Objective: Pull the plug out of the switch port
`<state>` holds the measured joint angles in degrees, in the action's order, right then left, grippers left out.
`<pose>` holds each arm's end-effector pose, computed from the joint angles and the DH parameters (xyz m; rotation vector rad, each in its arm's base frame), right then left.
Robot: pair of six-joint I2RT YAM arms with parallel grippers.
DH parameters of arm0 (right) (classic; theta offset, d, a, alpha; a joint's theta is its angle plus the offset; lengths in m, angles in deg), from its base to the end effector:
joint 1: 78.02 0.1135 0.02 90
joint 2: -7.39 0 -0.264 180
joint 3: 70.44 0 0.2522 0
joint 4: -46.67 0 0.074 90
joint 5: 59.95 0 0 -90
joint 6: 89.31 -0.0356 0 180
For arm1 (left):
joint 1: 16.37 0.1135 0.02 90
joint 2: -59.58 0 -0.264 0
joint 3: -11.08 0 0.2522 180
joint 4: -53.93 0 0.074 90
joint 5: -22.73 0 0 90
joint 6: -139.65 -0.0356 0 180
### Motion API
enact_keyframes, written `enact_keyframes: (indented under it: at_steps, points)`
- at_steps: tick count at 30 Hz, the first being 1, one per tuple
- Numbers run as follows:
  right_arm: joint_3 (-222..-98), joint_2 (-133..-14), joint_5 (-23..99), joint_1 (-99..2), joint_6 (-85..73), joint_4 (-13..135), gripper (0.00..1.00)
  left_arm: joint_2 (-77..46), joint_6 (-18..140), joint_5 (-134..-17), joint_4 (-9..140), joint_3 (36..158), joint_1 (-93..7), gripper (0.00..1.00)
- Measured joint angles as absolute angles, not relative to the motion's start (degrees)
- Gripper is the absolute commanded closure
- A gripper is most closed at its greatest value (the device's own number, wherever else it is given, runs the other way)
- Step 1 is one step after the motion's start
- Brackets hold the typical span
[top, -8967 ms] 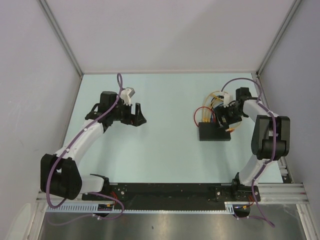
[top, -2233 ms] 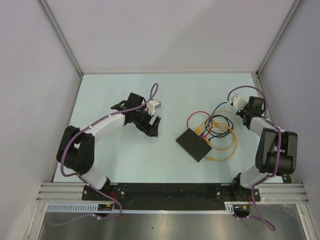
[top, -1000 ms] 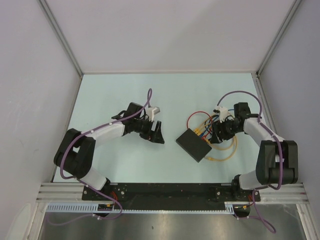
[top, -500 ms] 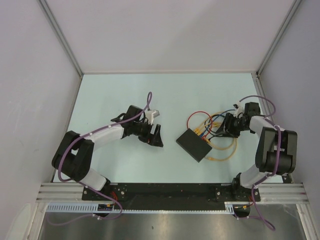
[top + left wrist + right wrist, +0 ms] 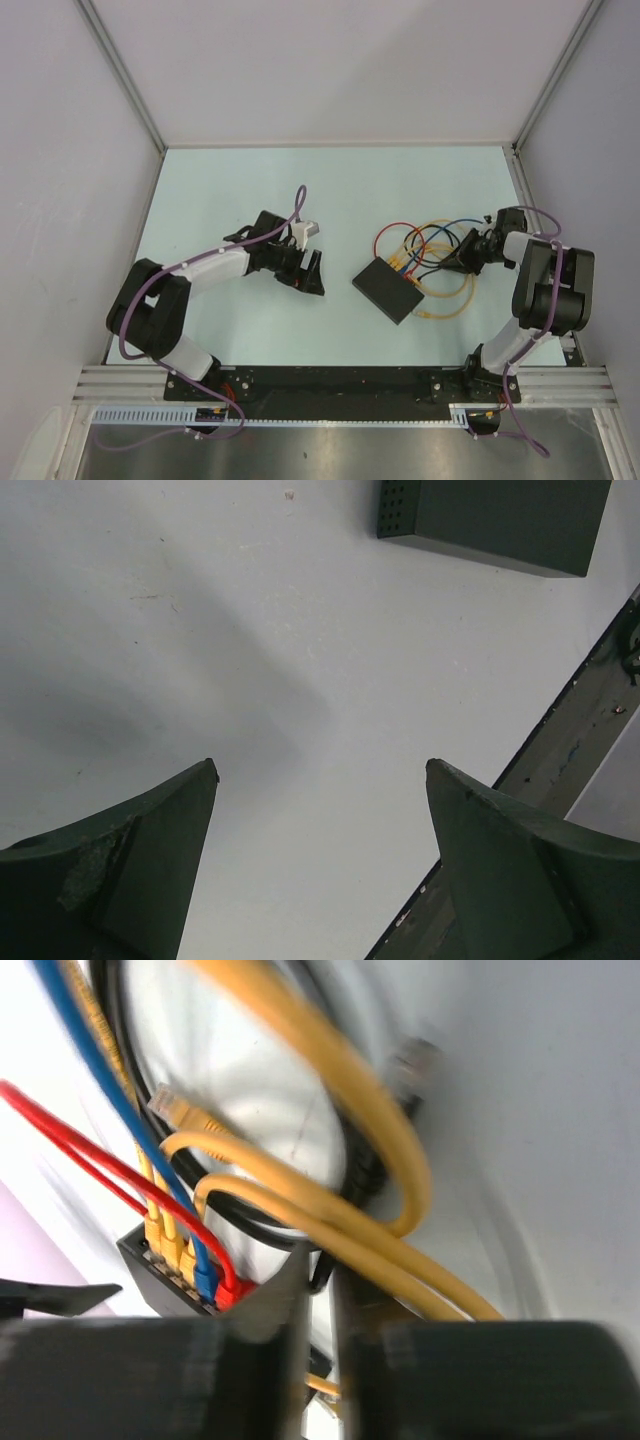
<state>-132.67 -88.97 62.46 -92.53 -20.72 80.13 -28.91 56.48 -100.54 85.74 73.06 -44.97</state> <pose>0.2930 -0.0561 0.1382 0.6788 2.5938 0.8084 0.2481 -0.1575 0.1765 0.7144 2.5365 -0.9740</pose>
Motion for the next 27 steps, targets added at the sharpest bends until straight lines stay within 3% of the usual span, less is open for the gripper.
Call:
enact_keyframes:
  at_steps: [6, 11, 27]
  points:
    - [-132.4, -89.4, 62.0, -92.0, -26.2, 79.4, 1.00, -29.5, 56.1, -100.4, 87.5, 73.7, -45.0, 0.09]
    - [-124.8, -84.0, 61.1, -88.6, -32.2, 78.4, 1.00, -29.6, 56.8, -100.6, 88.4, 74.2, -45.0, 0.09]
    - [-119.4, -80.1, 61.4, -67.5, -48.3, 80.0, 0.99, -34.2, 68.4, -108.5, 85.3, 70.2, -44.3, 0.17]
